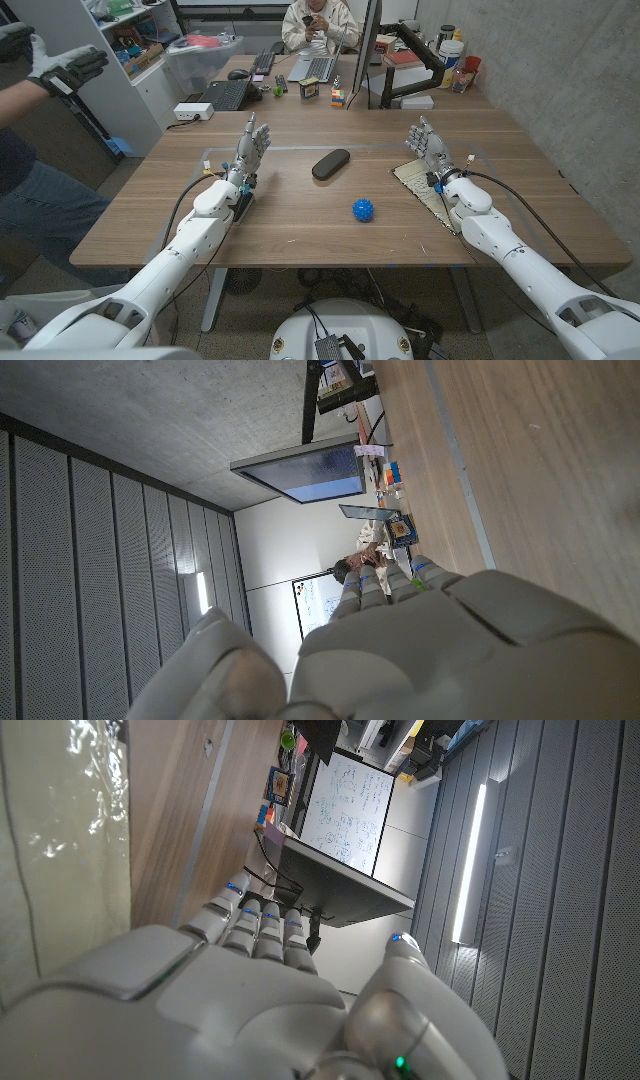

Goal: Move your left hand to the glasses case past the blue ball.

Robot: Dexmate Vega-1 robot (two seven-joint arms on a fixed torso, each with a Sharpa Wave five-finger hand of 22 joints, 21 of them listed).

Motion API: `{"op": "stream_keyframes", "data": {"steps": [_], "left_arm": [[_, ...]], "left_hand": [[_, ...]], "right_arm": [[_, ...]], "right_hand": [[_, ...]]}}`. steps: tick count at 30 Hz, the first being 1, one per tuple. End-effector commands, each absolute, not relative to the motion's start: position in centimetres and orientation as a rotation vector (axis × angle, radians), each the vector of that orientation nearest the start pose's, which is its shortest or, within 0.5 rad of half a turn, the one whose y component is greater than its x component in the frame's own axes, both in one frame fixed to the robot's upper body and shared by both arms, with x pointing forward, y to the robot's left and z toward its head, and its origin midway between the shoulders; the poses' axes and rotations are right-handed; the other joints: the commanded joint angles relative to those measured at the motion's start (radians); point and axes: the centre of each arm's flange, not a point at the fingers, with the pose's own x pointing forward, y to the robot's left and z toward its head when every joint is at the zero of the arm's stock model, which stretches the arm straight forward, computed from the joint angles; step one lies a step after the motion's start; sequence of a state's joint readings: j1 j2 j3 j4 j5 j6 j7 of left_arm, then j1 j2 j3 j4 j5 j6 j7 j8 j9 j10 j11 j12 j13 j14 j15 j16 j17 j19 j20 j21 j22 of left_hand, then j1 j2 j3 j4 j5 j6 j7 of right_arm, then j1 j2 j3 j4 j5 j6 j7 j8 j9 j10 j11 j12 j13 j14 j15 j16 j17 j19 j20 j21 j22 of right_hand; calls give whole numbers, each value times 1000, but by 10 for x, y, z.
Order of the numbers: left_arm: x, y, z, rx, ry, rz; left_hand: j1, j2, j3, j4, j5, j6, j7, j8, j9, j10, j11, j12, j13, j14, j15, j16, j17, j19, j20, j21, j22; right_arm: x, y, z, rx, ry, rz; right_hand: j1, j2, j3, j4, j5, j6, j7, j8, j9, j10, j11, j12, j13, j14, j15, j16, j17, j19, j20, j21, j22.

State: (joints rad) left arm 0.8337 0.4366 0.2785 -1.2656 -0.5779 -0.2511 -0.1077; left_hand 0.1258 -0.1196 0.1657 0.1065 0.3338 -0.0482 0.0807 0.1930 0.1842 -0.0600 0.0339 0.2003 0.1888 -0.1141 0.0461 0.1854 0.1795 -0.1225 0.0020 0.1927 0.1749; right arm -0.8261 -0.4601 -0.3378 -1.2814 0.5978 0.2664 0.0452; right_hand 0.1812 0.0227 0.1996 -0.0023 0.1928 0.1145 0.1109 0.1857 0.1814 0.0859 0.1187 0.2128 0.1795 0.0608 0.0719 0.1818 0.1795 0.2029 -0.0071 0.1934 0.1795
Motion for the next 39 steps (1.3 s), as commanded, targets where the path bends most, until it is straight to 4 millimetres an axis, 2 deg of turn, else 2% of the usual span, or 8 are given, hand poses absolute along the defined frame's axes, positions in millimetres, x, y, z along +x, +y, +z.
{"op": "stream_keyframes", "data": {"steps": [1, 26, 39], "left_arm": [[665, 300, -23, -62, -577, -221], [661, 303, -23, -67, -586, -207], [658, 304, -22, -38, -578, -203]], "left_hand": [[3, -8, 6, -2, 6, 0, 7, 7, 2, -7, -3, 4, 1, -8, 0, 4, 4, -7, 1, 3, 5], [7, -3, 0, -2, 9, 0, 6, 6, 2, -2, -4, 6, 1, -6, -2, 5, 4, -7, 5, 4, 5], [11, 0, -2, -3, 10, 6, 6, 8, 3, 3, 1, 8, 1, -2, 2, 6, 4, -7, 3, 5, 5]], "right_arm": [[660, -275, -20, 37, -588, 205], [660, -277, -17, 29, -594, 207], [658, -280, -24, 45, -593, 197]], "right_hand": [[10, -2, 6, -1, 6, -2, 7, 7, 4, 3, 9, 4, 2, 1, 7, 7, 3, 9, 1, 6, 4], [9, -1, 4, -3, 5, -5, 4, 6, 4, 5, 8, 3, 2, 2, 9, 6, 4, 9, 2, 6, 4], [8, 1, 3, -3, 5, -5, 2, 6, 4, 7, 7, 2, 3, 3, 9, 6, 4, 9, 2, 6, 4]]}}
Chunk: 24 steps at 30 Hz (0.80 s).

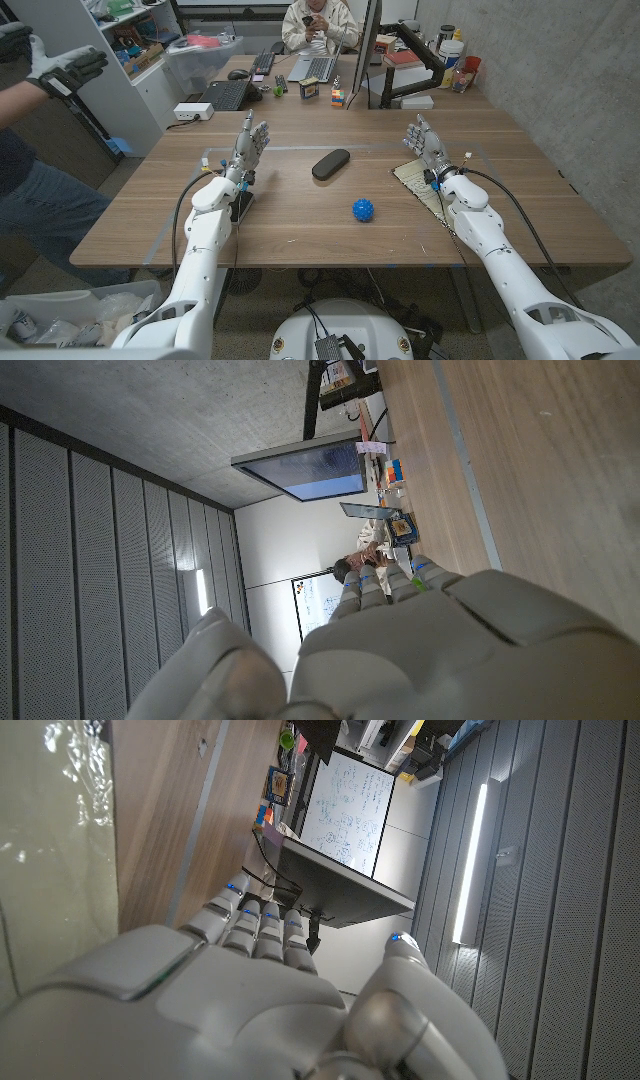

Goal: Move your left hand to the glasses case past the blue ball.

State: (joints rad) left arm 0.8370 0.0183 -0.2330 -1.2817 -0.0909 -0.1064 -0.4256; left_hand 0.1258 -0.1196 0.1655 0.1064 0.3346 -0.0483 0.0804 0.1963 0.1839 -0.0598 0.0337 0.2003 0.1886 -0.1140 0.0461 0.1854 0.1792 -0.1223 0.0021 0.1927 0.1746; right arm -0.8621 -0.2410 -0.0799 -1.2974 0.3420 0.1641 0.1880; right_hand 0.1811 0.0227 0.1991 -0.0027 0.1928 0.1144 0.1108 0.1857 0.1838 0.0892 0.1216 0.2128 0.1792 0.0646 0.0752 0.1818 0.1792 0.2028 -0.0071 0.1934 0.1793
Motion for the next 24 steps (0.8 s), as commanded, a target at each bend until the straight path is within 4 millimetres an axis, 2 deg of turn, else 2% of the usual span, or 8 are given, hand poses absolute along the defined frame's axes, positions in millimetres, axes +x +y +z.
{"op": "stream_keyframes", "data": {"steps": [1, 24], "left_arm": [[658, 304, -21, -36, -579, -201], [658, 303, -9, -15, -636, -166]], "left_hand": [[11, 1, -2, -3, 10, 6, 6, 5, 3, 4, 1, 8, 1, -2, 2, 6, 4, -7, 4, 5, 5], [28, 13, -5, -8, 15, 35, -2, 14, 3, 28, -6, 15, 2, 20, -5, 11, 4, 1, 3, 8, 5]], "right_arm": [[658, -280, -24, 46, -593, 197], [662, -282, -23, 46, -586, 200]], "right_hand": [[8, 1, 3, -3, 5, -5, 2, 6, 1, 3, 4, 2, 3, -1, 6, 6, 4, 9, 2, 6, 5], [7, 2, 1, -4, 5, -4, 1, 7, 1, 13, 1, 3, 3, 11, 1, 9, 5, 18, 1, 10, 5]]}}
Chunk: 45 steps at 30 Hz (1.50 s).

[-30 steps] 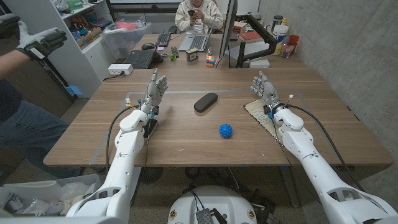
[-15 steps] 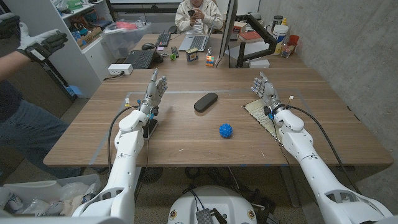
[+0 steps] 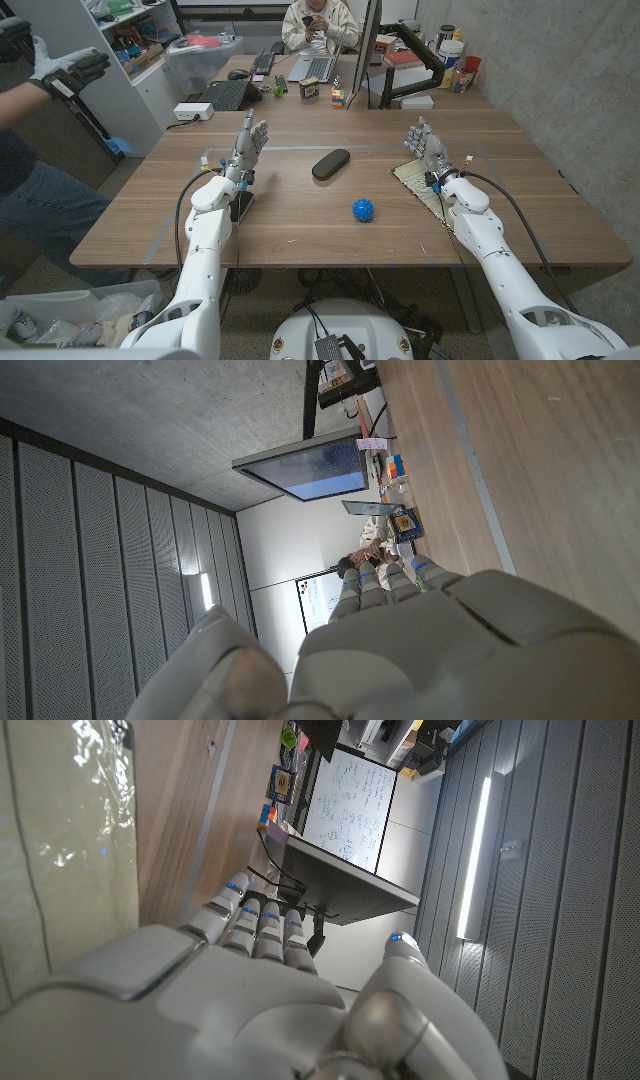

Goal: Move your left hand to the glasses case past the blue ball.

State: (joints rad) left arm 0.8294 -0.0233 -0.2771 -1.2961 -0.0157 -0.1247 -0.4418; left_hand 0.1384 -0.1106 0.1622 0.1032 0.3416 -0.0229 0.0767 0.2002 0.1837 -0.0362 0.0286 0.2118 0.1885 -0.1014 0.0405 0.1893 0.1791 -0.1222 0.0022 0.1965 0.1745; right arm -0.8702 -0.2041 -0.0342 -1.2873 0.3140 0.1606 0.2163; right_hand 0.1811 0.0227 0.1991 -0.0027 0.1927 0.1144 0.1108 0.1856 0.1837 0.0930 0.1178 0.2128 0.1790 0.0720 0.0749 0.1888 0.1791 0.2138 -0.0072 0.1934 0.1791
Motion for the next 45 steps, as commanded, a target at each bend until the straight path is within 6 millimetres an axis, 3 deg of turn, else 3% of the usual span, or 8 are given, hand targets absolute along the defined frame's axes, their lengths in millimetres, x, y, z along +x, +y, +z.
{"op": "stream_keyframes", "data": {"steps": [1, 13, 19, 45], "left_arm": [[658, 302, -8, -11, -639, -165], [659, 300, 0, 8, -659, -163], [658, 297, 6, 31, -673, -162], [655, 293, 25, 87, -699, -168]], "left_hand": [[16, 4, -2, -5, 8, 10, 2, 10, 4, 5, -1, 4, 2, 8, 1, 7, 4, 2, 3, 5, 5], [27, 9, -2, -8, 11, 19, -6, 12, 4, 17, -4, 7, 2, 18, -6, 8, 4, 6, 6, 6, 5], [34, 12, -3, -11, 12, 21, -9, 11, 4, 21, -7, 7, 2, 23, -5, 8, 4, 9, 26, 6, 5], [51, 17, -4, -18, 16, 35, -14, 13, 4, 32, -14, 7, 2, 33, -9, 8, 3, 10, 28, 6, 6]], "right_arm": [[662, -282, -23, 45, -586, 201], [662, -283, -22, 41, -590, 195], [662, -284, -23, 47, -593, 190], [660, -286, -25, 51, -597, 194]], "right_hand": [[7, 3, 0, -4, 5, -5, 1, 7, 2, 9, 6, 3, 3, 4, 3, 2, 5, 7, 1, 10, 5], [6, 3, -1, -4, 5, -6, -1, 6, 2, 8, 5, 1, 3, 4, 1, 1, 5, 5, 1, 9, 5], [5, 4, -2, -5, 4, -6, 0, 6, 2, 10, 5, 1, 3, 4, 2, 1, 5, 6, 1, 9, 5], [5, 5, -5, -7, 5, -4, 3, 7, 2, 15, 0, 0, 3, 12, -2, 2, 5, 14, -5, 11, 5]]}}
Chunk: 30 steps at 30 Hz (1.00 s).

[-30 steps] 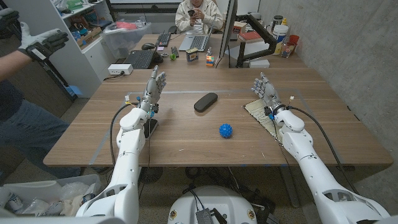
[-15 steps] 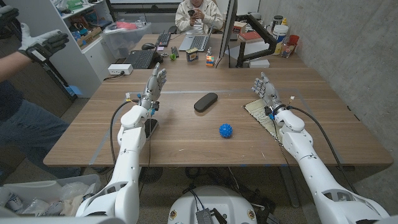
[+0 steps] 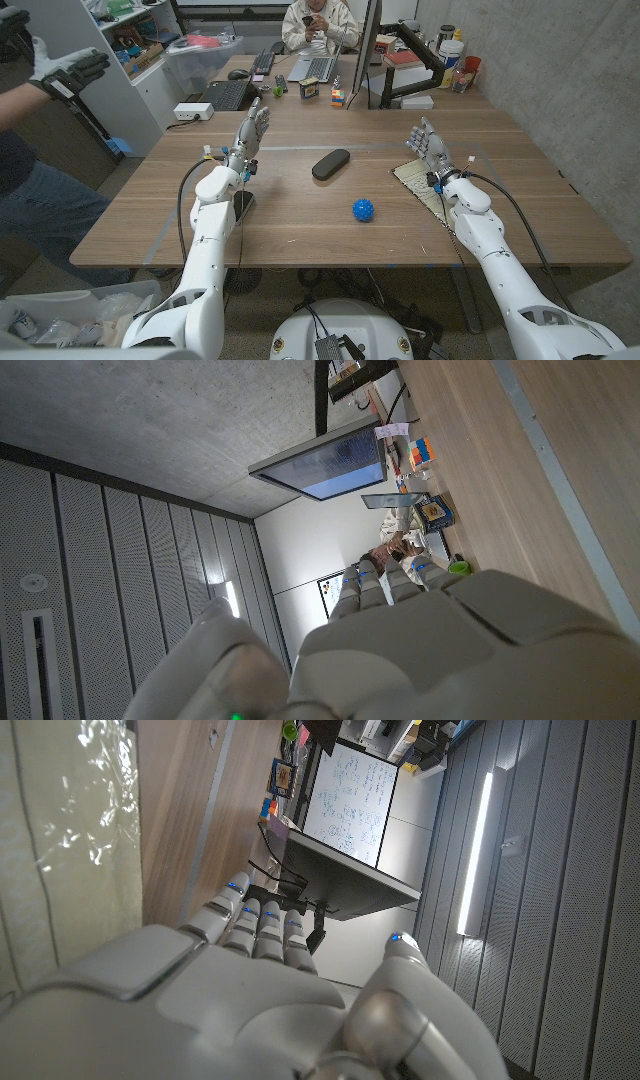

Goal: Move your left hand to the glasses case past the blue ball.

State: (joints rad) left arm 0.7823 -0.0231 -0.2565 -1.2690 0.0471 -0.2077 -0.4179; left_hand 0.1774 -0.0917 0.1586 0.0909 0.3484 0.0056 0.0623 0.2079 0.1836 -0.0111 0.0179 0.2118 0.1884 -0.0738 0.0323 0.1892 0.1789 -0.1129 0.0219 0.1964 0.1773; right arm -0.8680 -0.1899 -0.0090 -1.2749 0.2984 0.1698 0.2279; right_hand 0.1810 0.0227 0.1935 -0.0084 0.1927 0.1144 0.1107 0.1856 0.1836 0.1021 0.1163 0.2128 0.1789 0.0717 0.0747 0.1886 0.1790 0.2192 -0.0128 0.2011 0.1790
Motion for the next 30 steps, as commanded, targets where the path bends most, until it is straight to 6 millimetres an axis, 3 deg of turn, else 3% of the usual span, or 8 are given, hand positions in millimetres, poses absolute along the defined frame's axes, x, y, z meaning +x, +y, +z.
{"op": "stream_keyframes", "data": {"steps": [1, 30], "left_arm": [[655, 293, 26, 92, -700, -167], [647, 290, 42, 224, -732, -137]], "left_hand": [[13, -1, -1, -6, 9, 7, 0, 6, 4, 7, -1, 7, 2, 6, -2, 8, 4, 1, 9, 6, 3], [37, 6, -2, -15, 12, 19, -16, 6, 5, 19, -11, 7, 3, 13, -8, 6, 4, 0, 13, 5, 4]], "right_arm": [[660, -286, -25, 51, -597, 195], [656, -293, -27, 64, -609, 181]], "right_hand": [[5, 5, 1, -2, 5, -4, 3, 7, 2, 6, 1, 0, 4, 12, -3, 2, 5, 9, 1, 4, 5], [4, 6, -3, -3, 5, 8, 5, 11, 2, 17, -3, 2, 4, 23, -6, 3, 5, 18, 0, 5, 5]]}}
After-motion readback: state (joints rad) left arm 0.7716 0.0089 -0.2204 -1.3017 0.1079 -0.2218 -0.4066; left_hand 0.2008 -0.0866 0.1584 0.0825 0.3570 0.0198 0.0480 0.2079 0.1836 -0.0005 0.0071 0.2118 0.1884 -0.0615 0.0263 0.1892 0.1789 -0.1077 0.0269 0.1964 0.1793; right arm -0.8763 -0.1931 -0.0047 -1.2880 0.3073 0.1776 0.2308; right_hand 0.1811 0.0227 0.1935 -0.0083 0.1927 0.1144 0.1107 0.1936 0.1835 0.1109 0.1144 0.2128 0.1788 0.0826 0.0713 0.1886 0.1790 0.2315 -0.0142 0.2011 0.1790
